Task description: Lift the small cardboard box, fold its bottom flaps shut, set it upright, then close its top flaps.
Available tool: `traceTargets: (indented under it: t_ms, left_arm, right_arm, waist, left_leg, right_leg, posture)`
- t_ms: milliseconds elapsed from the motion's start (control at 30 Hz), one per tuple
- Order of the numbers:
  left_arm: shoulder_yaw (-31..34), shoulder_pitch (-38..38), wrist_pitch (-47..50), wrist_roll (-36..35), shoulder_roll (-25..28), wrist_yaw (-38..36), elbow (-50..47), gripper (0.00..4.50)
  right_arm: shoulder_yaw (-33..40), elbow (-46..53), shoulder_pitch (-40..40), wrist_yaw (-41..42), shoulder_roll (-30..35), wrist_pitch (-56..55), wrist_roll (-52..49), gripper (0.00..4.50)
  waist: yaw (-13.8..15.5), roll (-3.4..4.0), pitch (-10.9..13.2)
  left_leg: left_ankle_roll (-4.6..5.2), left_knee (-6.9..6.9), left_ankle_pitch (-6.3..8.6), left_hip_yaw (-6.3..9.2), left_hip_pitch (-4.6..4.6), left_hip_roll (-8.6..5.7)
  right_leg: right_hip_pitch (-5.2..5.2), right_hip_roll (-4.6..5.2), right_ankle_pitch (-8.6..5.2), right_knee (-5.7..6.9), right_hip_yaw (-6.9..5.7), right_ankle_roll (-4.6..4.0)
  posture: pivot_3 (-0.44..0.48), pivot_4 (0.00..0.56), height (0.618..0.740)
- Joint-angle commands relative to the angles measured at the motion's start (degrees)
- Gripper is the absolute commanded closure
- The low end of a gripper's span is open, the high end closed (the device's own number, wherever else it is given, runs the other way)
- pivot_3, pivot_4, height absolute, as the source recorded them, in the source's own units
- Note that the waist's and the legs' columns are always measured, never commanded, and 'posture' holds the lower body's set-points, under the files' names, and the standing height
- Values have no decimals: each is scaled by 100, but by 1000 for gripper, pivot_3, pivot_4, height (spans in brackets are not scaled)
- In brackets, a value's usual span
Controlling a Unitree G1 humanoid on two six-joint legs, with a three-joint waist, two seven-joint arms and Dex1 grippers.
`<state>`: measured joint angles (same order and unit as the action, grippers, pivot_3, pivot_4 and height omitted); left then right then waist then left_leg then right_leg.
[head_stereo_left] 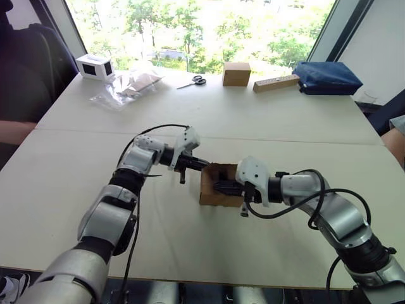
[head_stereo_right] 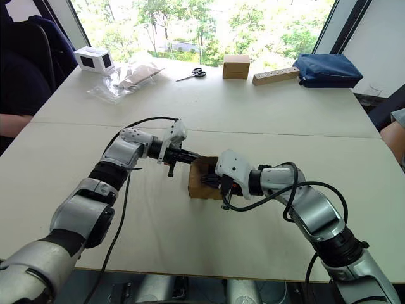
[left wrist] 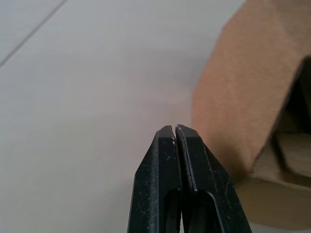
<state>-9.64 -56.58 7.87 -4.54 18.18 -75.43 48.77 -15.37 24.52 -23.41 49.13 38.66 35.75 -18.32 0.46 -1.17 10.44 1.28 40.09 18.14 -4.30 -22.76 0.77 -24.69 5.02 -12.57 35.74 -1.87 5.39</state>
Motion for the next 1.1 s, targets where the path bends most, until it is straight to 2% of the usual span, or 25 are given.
traceTargets:
  t_ms: [33, 100, 267, 400, 500, 600, 900, 1100]
  left_arm:
    - [526, 101, 193, -329, 453, 249, -658, 4432]
    - [730, 411, 771, -657, 750, 141, -1539, 4432]
    - [877, 1593, 2564, -1613, 1480, 67, -4482, 4432]
    - [840, 2180, 3348, -2045, 1873, 218, -5833, 4432]
    - [702, 2466, 3629, -2252, 1974, 353, -6400, 4432]
    - [498, 2676, 3660, -2297, 1923, 493, -6627, 4432]
    - [-277, 2755, 2798, -1769, 1587, 791, -6082, 4432]
    - [-364, 2697, 2505, -1699, 1421, 842, -5699, 4432]
  right_arm:
    - [139, 48, -87, 73, -24, -89, -41, 4500]
    - [170, 38, -81, 121, -10, -112, -63, 4500]
    - [234, -79, -78, 152, -47, -203, -51, 4500]
    - [254, -108, -26, 181, -64, -226, -78, 4500]
    - [243, -150, -13, 215, -72, -254, -71, 4500]
    - [229, -187, -29, 216, -94, -272, -59, 4500]
    - [185, -145, -52, 204, -138, -273, -13, 4500]
    - [200, -104, -75, 216, -114, -256, 1, 4500]
  waist:
    - [-22, 0, 0]
    - [-67, 1, 0]
    - [-107, 2, 0]
    - [-90, 2, 0]
    - [-102, 2, 0]
    - [-99, 2, -1]
    - [-99, 2, -1]
    - [-95, 3, -1]
  left_leg:
    - [0, 0, 0, 0, 1, 0]
    - [0, -1, 0, -1, 0, 3]
    - [-3, -1, -1, -2, -1, 4]
    - [-5, 0, -2, 0, 1, 2]
    - [-5, 0, -2, -1, 3, 2]
    - [-5, -1, -2, -2, 5, 2]
    - [-5, -1, -3, -3, 10, 1]
    - [-5, -1, -2, -3, 11, 1]
  right_leg:
    - [-2, 0, 0, 7, 0, 0]
    - [-8, 0, 0, 12, 0, 0]
    - [-8, 3, -1, 18, 3, -1]
    - [-6, 5, -1, 19, 3, -2]
    - [-5, 4, -2, 18, 4, -2]
    - [-4, 3, -2, 18, 5, -2]
    - [-2, 1, -2, 18, 5, -3]
    - [0, 1, -2, 17, 5, -3]
  posture:
    - [0, 150, 740]
    - [0, 150, 740]
    - [0, 150, 740]
    - [0, 150, 740]
    - [0, 150, 740]
    - [0, 150, 740]
    - [0, 150, 740]
    - [0, 150, 740]
